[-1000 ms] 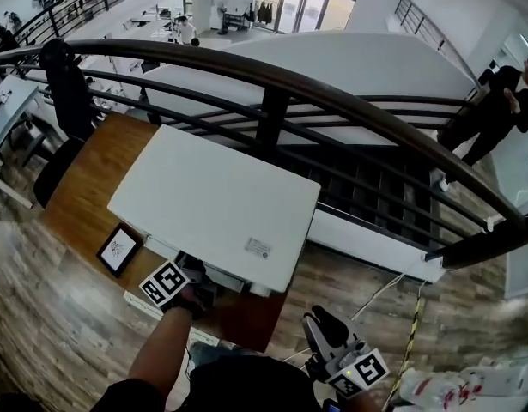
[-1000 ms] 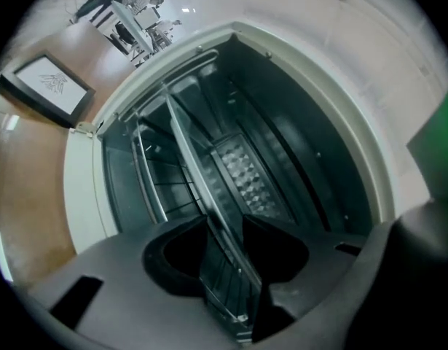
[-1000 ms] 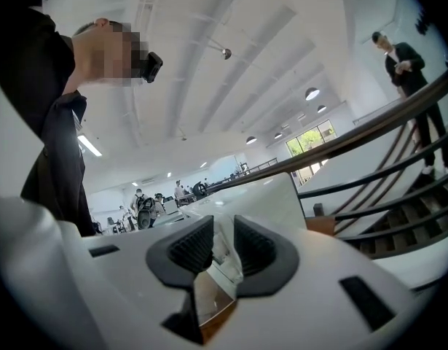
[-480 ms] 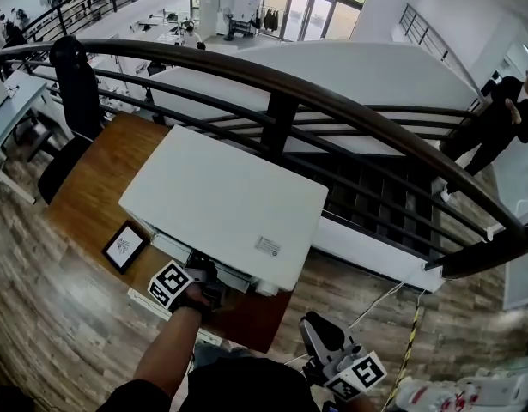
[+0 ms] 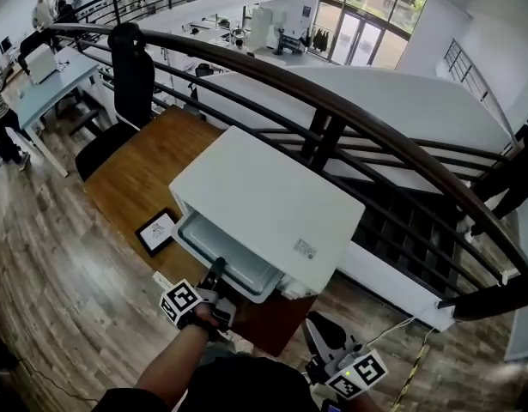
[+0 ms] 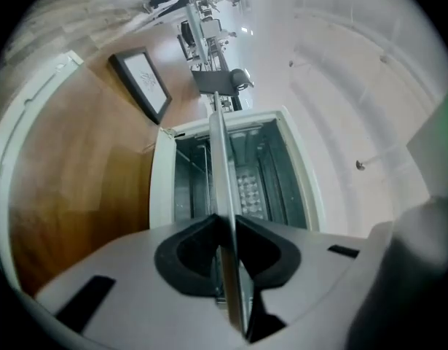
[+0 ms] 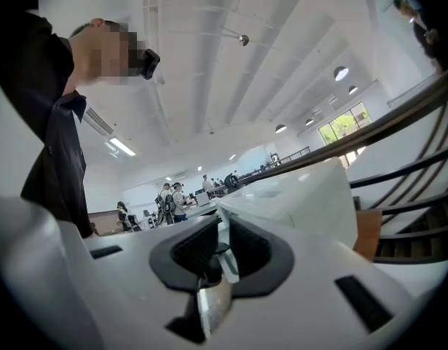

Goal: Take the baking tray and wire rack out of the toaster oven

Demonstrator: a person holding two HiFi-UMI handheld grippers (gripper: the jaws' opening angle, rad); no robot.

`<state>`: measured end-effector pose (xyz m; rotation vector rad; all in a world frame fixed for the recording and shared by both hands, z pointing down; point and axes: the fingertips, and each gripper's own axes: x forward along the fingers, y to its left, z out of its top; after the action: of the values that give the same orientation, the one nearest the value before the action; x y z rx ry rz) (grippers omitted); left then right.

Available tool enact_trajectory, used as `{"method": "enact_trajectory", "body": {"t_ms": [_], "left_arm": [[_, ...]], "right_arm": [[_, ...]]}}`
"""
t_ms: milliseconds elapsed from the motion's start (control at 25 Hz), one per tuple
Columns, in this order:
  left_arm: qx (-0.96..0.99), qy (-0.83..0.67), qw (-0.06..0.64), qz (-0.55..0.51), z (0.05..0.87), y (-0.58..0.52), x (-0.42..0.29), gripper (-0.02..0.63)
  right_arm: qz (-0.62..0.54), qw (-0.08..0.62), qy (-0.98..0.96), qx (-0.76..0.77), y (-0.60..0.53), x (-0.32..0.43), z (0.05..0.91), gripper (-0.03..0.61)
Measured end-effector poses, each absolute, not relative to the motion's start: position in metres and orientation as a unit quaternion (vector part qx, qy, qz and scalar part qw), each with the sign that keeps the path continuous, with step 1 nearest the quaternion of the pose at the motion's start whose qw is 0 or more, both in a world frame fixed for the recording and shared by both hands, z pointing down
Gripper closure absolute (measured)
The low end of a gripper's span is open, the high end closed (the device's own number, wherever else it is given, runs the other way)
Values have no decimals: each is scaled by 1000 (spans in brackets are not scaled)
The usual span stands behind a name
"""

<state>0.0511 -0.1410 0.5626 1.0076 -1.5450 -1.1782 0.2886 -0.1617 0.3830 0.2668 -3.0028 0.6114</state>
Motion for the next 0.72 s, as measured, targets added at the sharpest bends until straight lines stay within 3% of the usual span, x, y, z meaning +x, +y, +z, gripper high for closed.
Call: {"method": "enact_trajectory", "body": {"t_ms": [400,720], "left_arm": [[398,-613,432,-529,554,-77,56,543],[428,-590,412,-547,550,-34,23,543]], "right_arm": [[203,23,-979,16,-138,257,386,538],[214,32,-976,-36,-117,170,404,541]]}}
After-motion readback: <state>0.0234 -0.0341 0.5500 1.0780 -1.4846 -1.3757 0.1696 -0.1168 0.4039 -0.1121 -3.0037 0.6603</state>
